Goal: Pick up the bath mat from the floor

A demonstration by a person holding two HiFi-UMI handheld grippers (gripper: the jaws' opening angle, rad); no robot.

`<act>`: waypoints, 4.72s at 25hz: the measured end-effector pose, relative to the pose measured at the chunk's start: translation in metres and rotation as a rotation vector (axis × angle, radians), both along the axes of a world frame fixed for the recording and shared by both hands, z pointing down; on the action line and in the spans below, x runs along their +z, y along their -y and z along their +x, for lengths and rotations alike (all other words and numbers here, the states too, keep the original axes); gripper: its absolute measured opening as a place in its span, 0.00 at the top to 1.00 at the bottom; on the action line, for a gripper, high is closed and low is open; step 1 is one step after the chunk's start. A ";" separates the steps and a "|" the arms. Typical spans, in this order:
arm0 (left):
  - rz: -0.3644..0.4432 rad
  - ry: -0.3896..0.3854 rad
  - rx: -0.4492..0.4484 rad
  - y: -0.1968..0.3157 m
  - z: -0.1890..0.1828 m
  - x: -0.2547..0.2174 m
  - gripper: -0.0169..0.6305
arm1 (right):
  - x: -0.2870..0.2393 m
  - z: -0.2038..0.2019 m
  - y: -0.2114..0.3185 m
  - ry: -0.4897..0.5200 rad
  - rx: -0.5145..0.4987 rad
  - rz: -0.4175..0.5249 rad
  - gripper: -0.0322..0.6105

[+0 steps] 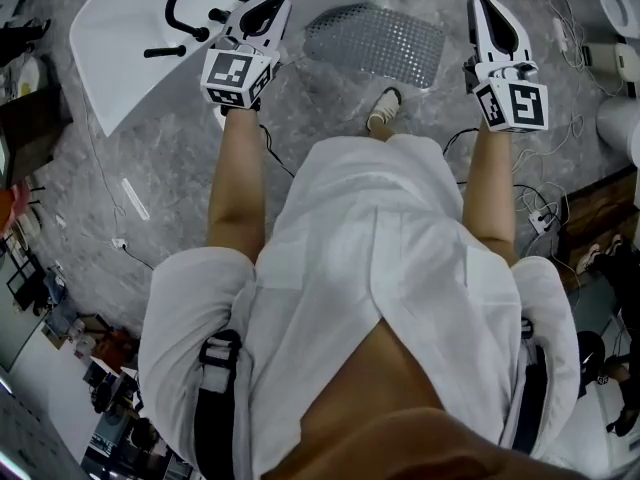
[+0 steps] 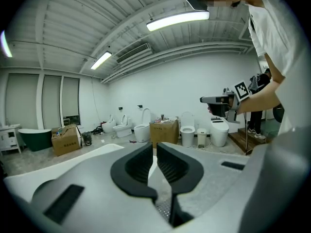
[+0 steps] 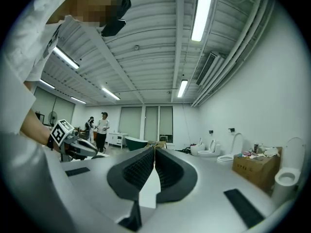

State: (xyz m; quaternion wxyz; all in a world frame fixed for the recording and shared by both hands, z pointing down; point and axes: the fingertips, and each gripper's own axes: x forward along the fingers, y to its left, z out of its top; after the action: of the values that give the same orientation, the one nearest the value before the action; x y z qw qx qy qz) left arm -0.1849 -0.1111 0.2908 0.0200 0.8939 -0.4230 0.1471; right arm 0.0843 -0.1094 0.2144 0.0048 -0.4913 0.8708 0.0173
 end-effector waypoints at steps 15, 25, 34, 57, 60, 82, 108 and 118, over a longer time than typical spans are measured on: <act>-0.103 0.053 0.098 0.077 0.037 0.056 0.93 | 0.035 -0.024 0.085 -0.002 -0.085 -0.072 0.90; -0.143 0.038 0.167 0.112 0.043 0.090 0.93 | 0.042 -0.043 0.118 -0.038 -0.028 -0.109 0.90; -0.162 0.046 0.205 0.120 0.069 0.095 0.93 | 0.043 -0.033 0.132 -0.057 -0.013 -0.090 0.90; -0.366 0.226 0.150 0.163 0.134 0.298 0.89 | 0.197 0.022 0.175 -0.001 -0.277 -0.098 0.90; -0.398 0.268 0.204 0.156 0.115 0.349 0.88 | 0.226 0.004 0.173 0.030 -0.206 -0.093 0.90; -0.600 0.731 0.237 0.141 0.036 0.694 0.76 | 0.396 -0.042 0.162 0.098 -0.081 -0.108 0.90; -0.691 1.050 0.035 0.149 -0.003 0.829 0.94 | 0.481 -0.055 0.163 0.110 -0.065 -0.162 0.90; -0.840 0.929 0.129 0.141 0.014 0.743 0.95 | 0.428 -0.018 0.172 0.078 0.030 -0.201 0.90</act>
State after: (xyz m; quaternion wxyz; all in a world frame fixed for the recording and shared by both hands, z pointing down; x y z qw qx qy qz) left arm -0.1708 -0.2526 1.0334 0.1747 0.6762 -0.2388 0.6747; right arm 0.0663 -0.2816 0.6423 -0.0107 -0.5025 0.8599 -0.0894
